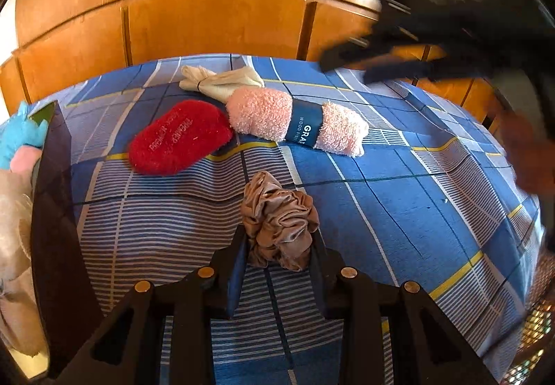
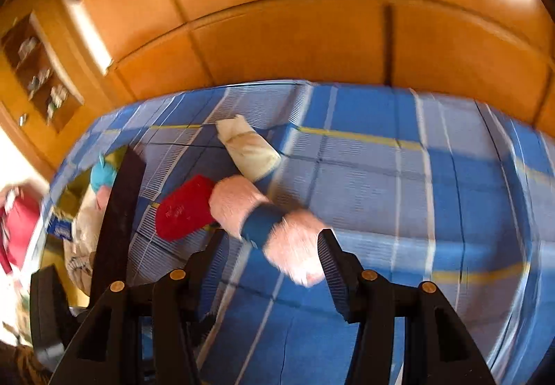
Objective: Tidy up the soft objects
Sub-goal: 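Grasp the brown satin scrunchie with left while right grasps the cream mesh bundle, then lift the scrunchie with left while right lifts the cream mesh bundle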
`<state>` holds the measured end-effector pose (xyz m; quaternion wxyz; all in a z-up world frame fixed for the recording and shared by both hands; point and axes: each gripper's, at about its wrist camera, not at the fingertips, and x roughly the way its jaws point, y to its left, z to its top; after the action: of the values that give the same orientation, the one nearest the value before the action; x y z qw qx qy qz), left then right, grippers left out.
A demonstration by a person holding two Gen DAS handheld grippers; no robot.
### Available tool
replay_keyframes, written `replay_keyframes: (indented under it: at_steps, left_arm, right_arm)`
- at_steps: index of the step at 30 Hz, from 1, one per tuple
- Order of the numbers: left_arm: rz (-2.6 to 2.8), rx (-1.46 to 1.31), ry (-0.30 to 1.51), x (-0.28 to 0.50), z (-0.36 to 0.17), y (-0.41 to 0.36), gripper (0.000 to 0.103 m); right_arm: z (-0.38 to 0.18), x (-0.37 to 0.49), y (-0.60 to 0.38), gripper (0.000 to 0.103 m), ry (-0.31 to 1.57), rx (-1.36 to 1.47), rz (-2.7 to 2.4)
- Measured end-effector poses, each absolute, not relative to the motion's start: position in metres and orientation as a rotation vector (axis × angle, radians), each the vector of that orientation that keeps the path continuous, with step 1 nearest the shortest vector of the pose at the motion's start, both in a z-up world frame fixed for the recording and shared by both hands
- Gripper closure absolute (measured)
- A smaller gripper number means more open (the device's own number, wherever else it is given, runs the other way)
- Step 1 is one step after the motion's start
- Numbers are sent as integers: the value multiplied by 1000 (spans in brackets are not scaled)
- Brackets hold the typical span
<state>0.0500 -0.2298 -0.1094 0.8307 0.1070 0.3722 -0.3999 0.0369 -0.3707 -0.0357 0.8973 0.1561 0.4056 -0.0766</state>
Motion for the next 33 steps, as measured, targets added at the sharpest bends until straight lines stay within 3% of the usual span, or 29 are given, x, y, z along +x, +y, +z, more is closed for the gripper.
replay_keyframes:
  at_steps: [7, 16, 18, 23, 33]
  left_arm:
    - [-874, 180, 805, 56, -111, -226, 70]
    - [-894, 145, 816, 60, -113, -223, 70]
    - [-895, 141, 817, 61, -113, -223, 70]
    - [-891, 150, 811, 58, -112, -222, 70]
    - [-876, 180, 797, 52, -112, -227, 70]
  right_arm:
    - [-28, 121, -353, 49, 927, 132, -77]
    - [-74, 221, -346, 49, 1074, -21, -111]
    - [-81, 227, -346, 69, 1097, -47, -119]
    - [-70, 207, -350, 80, 1047, -68, -156]
    - [-20, 98, -381, 81, 919, 0, -279]
